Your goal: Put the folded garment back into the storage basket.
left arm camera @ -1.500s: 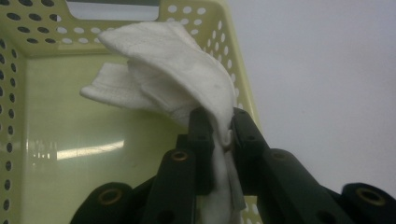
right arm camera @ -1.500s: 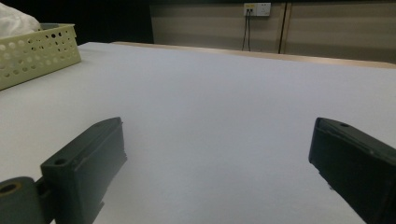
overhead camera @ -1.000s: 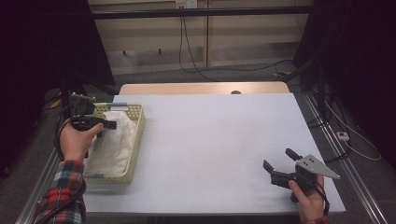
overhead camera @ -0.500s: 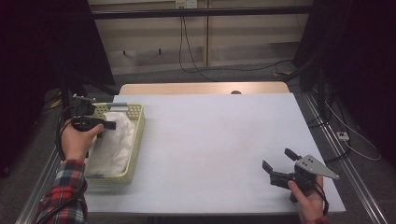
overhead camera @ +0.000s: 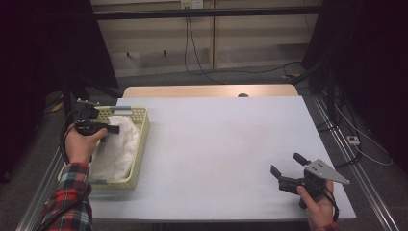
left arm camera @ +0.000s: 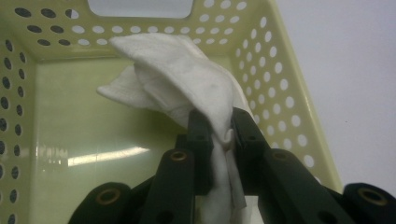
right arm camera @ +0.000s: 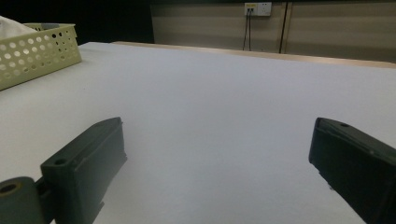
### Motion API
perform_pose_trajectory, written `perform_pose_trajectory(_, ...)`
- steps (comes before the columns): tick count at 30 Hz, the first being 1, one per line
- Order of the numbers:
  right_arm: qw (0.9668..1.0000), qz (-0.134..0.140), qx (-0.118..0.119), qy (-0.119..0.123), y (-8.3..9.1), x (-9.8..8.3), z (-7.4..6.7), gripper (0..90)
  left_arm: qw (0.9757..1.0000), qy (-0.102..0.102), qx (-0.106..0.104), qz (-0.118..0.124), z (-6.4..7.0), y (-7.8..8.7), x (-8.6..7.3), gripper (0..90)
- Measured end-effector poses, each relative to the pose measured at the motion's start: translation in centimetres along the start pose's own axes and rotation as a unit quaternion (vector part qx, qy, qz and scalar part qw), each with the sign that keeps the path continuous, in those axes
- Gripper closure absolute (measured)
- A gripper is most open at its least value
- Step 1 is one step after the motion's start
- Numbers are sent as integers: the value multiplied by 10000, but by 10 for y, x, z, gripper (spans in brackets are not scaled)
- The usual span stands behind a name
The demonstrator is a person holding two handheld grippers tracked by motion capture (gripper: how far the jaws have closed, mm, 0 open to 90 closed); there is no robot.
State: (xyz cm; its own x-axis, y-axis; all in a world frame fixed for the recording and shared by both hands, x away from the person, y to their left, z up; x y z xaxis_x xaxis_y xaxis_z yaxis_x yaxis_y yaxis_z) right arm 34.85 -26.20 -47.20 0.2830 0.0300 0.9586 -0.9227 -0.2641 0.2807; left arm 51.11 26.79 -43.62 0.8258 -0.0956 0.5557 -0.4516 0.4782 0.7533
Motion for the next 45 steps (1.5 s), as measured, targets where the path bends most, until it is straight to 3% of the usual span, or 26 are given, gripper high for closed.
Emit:
perform_pose_trajectory(10,10000,-8,-9,-6,0,0,1,38,9999,-31,42,100,-8,-7,0,795)
perform_pose_trajectory(30,10000,-21,-21,-18,-1,-1,0,38,10000,-2,57,65,-20,-16,-5,788)
perform_pose_trajectory(45,10000,-24,-9,7,-2,-1,1,38,9997,31,196,142,-30,-22,-9,776)
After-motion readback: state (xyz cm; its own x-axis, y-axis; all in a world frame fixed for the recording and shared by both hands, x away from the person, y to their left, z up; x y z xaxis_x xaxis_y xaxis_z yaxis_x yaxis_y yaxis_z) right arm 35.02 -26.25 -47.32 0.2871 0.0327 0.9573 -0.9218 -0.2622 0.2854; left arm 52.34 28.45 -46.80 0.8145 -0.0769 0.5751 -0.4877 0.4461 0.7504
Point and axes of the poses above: each handheld gripper's, and its own axes: y roughly backward along the jaws, x roughly out of its top, z roughly to its right, the point moved 10 cm from there along -y, roughly forward along the jaws, and after that the axes turned 7 degrees about -x, right-handed, at the moved point
